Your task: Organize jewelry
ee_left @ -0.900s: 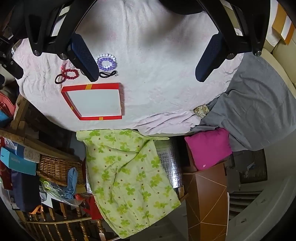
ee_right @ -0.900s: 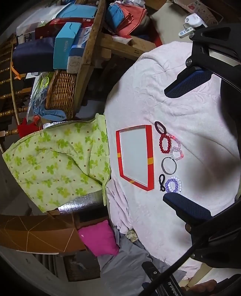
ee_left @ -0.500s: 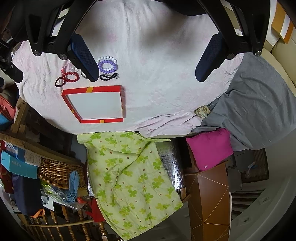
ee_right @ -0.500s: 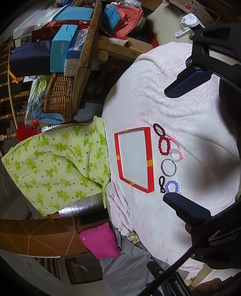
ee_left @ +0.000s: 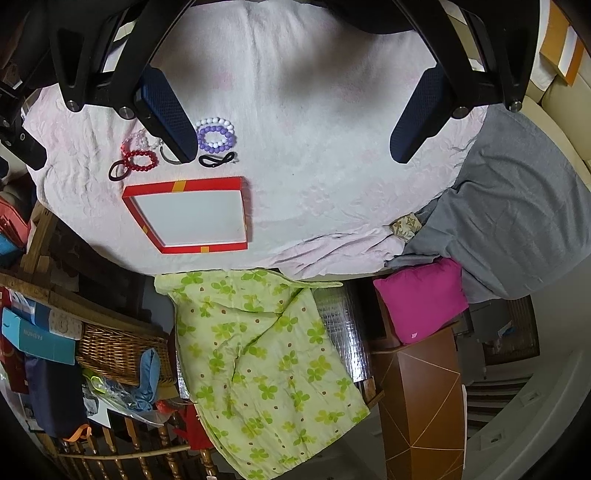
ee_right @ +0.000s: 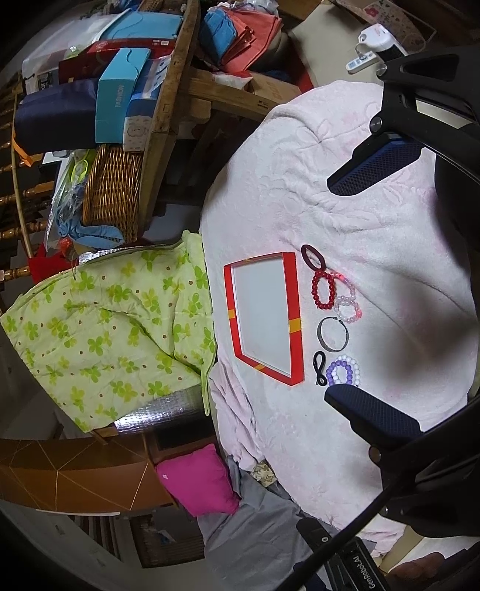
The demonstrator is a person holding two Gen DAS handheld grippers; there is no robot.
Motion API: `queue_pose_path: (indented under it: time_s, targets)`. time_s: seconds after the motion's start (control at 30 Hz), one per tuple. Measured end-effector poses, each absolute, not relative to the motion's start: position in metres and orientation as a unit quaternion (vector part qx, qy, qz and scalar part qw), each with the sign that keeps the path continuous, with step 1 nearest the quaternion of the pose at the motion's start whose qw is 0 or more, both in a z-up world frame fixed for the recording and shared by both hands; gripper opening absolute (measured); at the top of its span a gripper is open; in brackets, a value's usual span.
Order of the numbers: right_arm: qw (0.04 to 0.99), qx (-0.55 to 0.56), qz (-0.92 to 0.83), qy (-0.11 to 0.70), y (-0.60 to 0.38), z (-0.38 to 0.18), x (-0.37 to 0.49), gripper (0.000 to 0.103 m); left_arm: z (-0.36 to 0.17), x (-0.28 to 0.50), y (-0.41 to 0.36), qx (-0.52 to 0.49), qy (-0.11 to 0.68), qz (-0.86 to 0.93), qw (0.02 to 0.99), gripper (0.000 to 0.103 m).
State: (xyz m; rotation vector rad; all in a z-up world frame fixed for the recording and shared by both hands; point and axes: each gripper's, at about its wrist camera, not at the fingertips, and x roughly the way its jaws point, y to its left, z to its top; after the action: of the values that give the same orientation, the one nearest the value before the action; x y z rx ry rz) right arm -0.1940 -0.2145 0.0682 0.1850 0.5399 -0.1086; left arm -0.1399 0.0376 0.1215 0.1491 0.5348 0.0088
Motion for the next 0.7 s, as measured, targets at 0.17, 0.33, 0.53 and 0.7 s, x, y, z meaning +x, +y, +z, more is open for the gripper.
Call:
queue_pose_path:
  time_s: [0.17,0.33,0.53,0.7]
  targets:
    - [0.948,0.109,-0.043,0.295,-0.219,0.068,-0.193,0.103,0.119,-0.139,0.035,0.076,0.267,0.004,0.961,0.103]
    - [0.956,0.1,-0.048,0.27,-0.216,0.065,-0.192,0.103,0.117,-0.137,0.034,0.078,0.27,0.003,0.96,0.103]
    - [0.954,0.098,-0.047,0.28,-0.218,0.063,-0.188,0.103,0.113,-0.132,0.032,0.078,0.275,0.005,0.958,0.103]
    - [0.951,0.086,-0.053,0.292,-0.219,0.059,-0.18,0.103,0.107,-0.125,0.031,0.079,0.281,0.006,0.956,0.103]
